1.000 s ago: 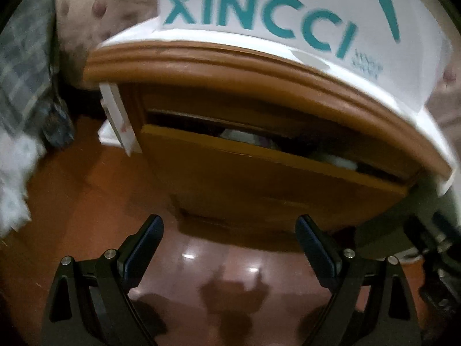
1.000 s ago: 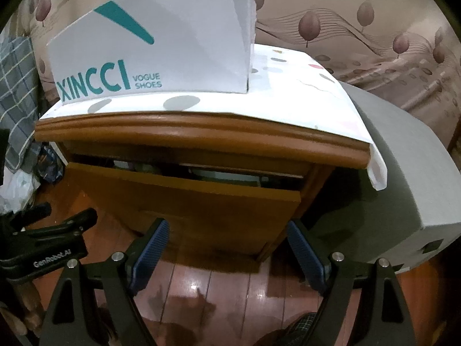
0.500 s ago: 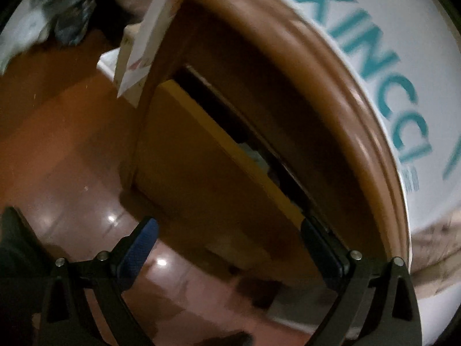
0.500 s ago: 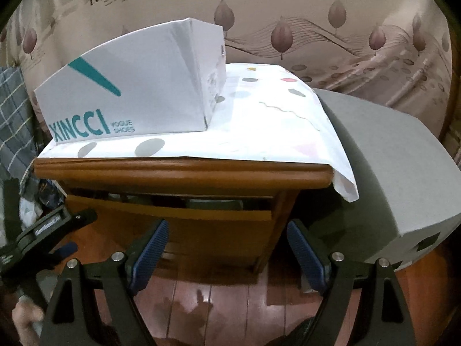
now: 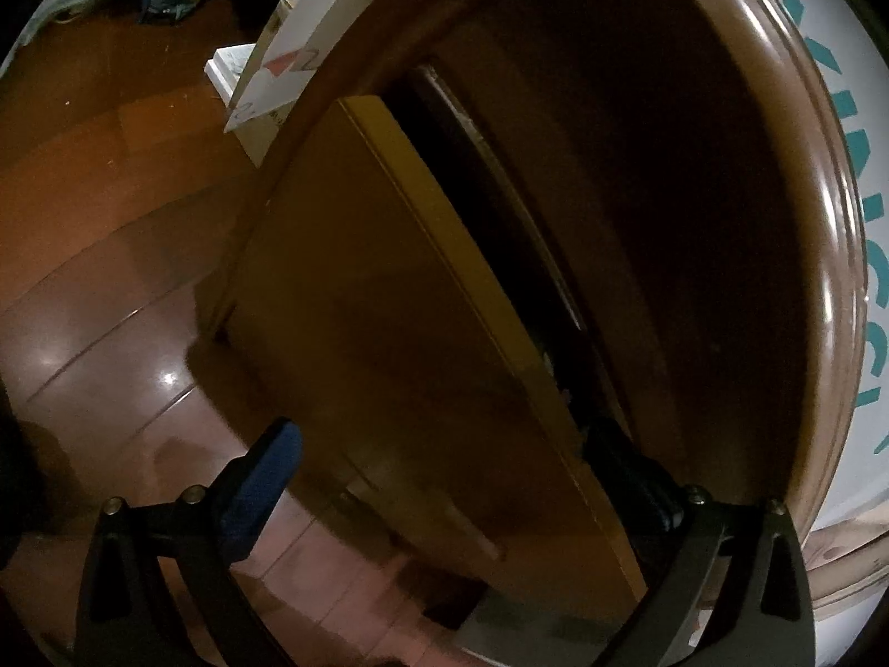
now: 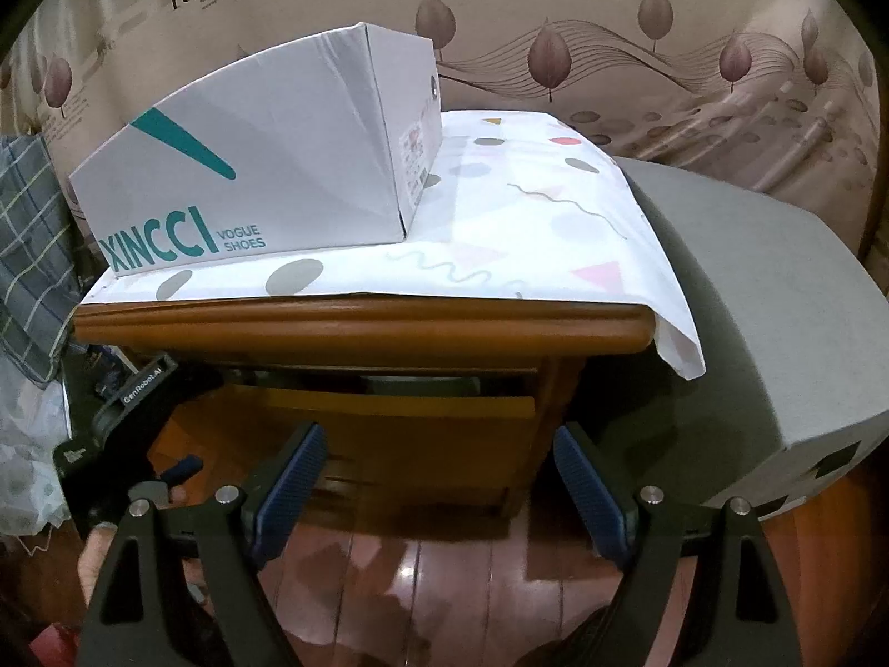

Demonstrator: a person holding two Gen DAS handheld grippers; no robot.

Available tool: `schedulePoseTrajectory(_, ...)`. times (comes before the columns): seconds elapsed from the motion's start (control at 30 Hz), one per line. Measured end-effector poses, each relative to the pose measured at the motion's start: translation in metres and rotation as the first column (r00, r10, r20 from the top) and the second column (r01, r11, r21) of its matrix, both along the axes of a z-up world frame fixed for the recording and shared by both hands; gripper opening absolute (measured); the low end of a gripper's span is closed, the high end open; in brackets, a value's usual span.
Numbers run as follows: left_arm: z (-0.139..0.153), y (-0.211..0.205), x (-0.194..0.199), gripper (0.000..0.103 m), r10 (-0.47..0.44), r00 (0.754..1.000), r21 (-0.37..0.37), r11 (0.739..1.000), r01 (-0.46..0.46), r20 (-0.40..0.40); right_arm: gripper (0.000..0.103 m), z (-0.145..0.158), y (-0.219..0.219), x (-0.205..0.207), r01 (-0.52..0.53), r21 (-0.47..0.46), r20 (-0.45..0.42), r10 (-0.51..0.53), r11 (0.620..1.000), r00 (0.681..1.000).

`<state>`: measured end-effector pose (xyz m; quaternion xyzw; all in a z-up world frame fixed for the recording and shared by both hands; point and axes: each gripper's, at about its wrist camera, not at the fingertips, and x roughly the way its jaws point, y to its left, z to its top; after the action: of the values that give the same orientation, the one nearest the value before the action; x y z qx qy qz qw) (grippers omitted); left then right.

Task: Take underwear out of drawer
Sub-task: 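Hook the drawer front with the left tool and pull the drawer open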

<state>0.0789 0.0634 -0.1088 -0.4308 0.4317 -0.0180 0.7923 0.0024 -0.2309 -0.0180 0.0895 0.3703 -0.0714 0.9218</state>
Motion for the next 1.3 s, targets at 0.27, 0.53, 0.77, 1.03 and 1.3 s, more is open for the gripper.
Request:
schedulePoseTrajectory(0.27, -0.018, 0.003, -0.003, 0.103, 0.028, 0.999, -0.101, 0.995, -0.027, 0.015, 0.086, -0.001, 0.001, 0.002, 0.004, 0.008, -0.006, -0.004, 1.0, 1.0)
schedulePoseTrajectory(0.53, -0.008, 0.004, -0.028, 0.103, 0.047, 0.998, -0.039, 0.998, -0.049, -0.049, 0.086, -0.001, -0.001, 0.001, 0.007, 0.014, -0.008, -0.007, 1.0, 1.0)
schedulePoseTrajectory(0.77, -0.01, 0.002, 0.0, 0.103, 0.063, 0.983, 0.071, 0.996, -0.051, -0.173, 0.086, -0.001, 0.0, 0.0, 0.007, 0.006, -0.003, -0.007, 1.0, 1.0)
schedulePoseTrajectory(1.03, -0.007, 0.009, -0.007, 0.103, -0.012, 0.988, 0.107, 0.994, 0.029, -0.154, 0.086, -0.003, 0.0, 0.001, 0.014, -0.008, -0.008, -0.014, 1.0, 1.0)
schedulePoseTrajectory(1.3, -0.014, 0.027, -0.041, 0.103, -0.06, 0.982, 0.126, 0.988, 0.083, -0.18, 0.086, -0.004, -0.001, 0.001, 0.017, -0.017, -0.018, -0.017, 1.0, 1.0)
